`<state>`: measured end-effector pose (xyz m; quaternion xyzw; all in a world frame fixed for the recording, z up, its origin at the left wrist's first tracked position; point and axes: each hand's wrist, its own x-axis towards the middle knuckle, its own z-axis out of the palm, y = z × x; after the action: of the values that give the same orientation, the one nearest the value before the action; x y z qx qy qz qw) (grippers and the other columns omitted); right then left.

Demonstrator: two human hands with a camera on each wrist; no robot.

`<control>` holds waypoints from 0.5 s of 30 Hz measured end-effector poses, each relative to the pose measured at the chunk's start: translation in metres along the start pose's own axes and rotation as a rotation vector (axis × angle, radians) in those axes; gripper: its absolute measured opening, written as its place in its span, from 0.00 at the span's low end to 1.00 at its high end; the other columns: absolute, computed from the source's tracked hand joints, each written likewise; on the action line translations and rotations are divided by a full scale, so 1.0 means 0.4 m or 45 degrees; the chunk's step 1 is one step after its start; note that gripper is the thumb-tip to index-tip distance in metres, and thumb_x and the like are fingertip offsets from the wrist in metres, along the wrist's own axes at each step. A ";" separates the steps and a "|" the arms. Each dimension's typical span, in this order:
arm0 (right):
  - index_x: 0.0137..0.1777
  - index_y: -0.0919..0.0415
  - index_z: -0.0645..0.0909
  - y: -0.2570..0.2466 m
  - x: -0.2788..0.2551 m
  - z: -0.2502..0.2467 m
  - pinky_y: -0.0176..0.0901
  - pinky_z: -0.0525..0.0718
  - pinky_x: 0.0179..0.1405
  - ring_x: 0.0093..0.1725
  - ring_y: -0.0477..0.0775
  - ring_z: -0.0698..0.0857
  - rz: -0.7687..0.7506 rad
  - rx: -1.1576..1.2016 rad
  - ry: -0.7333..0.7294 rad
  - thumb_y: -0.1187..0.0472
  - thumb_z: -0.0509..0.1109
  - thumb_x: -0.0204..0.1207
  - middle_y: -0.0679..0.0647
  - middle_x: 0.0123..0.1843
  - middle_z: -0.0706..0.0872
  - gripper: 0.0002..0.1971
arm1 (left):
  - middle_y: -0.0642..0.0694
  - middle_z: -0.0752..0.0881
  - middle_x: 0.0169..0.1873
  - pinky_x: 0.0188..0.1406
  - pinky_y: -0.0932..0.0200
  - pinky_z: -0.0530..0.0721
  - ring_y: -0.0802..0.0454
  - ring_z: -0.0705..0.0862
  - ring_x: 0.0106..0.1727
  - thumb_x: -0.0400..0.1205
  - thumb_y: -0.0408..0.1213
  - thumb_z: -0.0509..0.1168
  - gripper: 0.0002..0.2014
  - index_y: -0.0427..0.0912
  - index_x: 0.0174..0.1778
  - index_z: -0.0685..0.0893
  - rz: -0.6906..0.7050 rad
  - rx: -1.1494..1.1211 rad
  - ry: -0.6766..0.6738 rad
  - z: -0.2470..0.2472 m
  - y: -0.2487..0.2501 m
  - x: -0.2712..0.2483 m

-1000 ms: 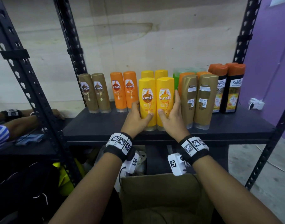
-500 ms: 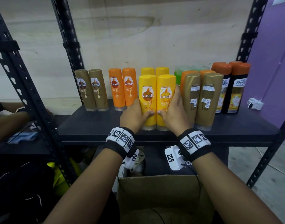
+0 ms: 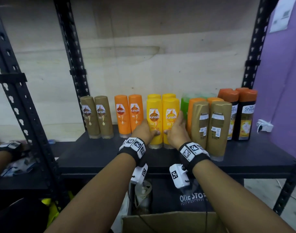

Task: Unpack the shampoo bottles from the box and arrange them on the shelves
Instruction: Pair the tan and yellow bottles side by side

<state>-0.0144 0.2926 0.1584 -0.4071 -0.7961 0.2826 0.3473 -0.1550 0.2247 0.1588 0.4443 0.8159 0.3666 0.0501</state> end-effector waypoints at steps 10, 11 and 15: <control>0.89 0.53 0.37 -0.020 0.042 0.003 0.66 0.75 0.76 0.78 0.69 0.74 0.052 0.033 -0.014 0.64 0.73 0.81 0.64 0.85 0.62 0.51 | 0.43 0.85 0.67 0.62 0.46 0.82 0.38 0.85 0.66 0.80 0.51 0.76 0.29 0.46 0.73 0.74 -0.054 -0.059 0.026 0.021 0.004 0.043; 0.89 0.54 0.37 -0.021 0.045 0.003 0.65 0.75 0.76 0.77 0.69 0.75 0.044 0.044 -0.015 0.64 0.73 0.81 0.64 0.84 0.64 0.51 | 0.43 0.85 0.67 0.62 0.47 0.81 0.38 0.85 0.66 0.80 0.51 0.76 0.29 0.47 0.74 0.74 -0.060 -0.064 0.023 0.019 0.004 0.045; 0.90 0.56 0.37 -0.022 0.059 0.000 0.63 0.75 0.76 0.75 0.67 0.77 0.018 0.068 -0.033 0.66 0.73 0.81 0.65 0.82 0.69 0.51 | 0.44 0.85 0.68 0.63 0.47 0.81 0.39 0.85 0.67 0.81 0.51 0.76 0.29 0.49 0.74 0.73 -0.068 -0.090 -0.001 0.016 0.005 0.047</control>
<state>-0.0286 0.3081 0.1724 -0.3995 -0.7899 0.3113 0.3458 -0.1625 0.2433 0.1601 0.4204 0.8141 0.3934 0.0757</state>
